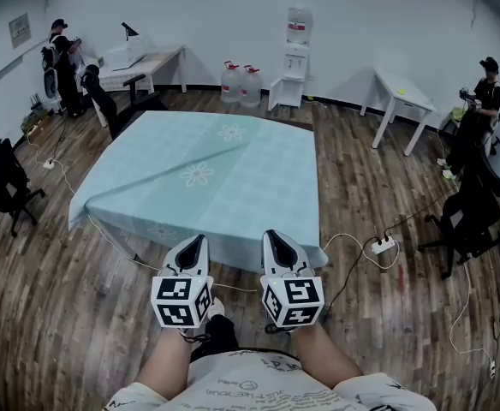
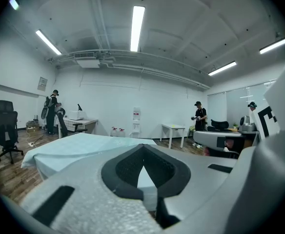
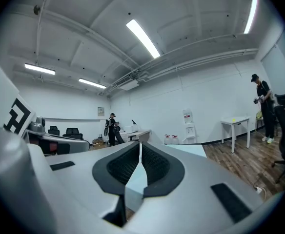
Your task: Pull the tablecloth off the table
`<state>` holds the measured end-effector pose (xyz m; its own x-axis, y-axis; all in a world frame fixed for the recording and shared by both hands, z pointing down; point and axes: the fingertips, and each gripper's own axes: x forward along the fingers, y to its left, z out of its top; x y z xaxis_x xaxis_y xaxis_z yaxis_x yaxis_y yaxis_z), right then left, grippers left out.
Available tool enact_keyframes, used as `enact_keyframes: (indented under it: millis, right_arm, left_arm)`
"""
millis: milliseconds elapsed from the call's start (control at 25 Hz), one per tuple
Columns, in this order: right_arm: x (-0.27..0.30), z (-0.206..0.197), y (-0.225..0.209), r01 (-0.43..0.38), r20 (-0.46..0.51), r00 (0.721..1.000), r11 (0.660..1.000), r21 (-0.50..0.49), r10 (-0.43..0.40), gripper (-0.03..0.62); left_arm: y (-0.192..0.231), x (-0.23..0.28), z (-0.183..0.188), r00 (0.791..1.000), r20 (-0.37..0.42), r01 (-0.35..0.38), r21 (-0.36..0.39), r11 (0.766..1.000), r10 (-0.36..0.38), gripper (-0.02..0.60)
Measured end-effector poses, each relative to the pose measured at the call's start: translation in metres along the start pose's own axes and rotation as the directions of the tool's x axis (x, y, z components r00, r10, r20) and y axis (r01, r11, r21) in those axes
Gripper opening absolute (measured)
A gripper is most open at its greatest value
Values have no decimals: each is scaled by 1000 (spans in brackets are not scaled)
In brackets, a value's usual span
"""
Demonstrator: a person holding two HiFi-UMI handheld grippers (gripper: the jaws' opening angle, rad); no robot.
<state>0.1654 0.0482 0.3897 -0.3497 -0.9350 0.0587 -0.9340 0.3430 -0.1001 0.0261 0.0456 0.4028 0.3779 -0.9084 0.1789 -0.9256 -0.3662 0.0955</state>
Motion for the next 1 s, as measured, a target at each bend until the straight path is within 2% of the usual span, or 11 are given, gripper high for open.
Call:
enact_keyframes:
  millis: [280, 720, 1000]
  right_arm:
    - [82, -5, -12, 36, 6, 999, 999, 2, -36, 15]
    - [232, 8, -2, 37, -7, 999, 998, -40, -38, 14]
    - [313, 1, -20, 114, -23, 993, 993, -32, -115, 15]
  left_arm:
    - [52, 68, -1, 1000, -15, 15, -33, 999, -16, 11]
    - [161, 179, 30, 999, -37, 34, -60, 998, -36, 11]
    - [232, 239, 26, 996, -82, 15, -85, 996, -22, 11]
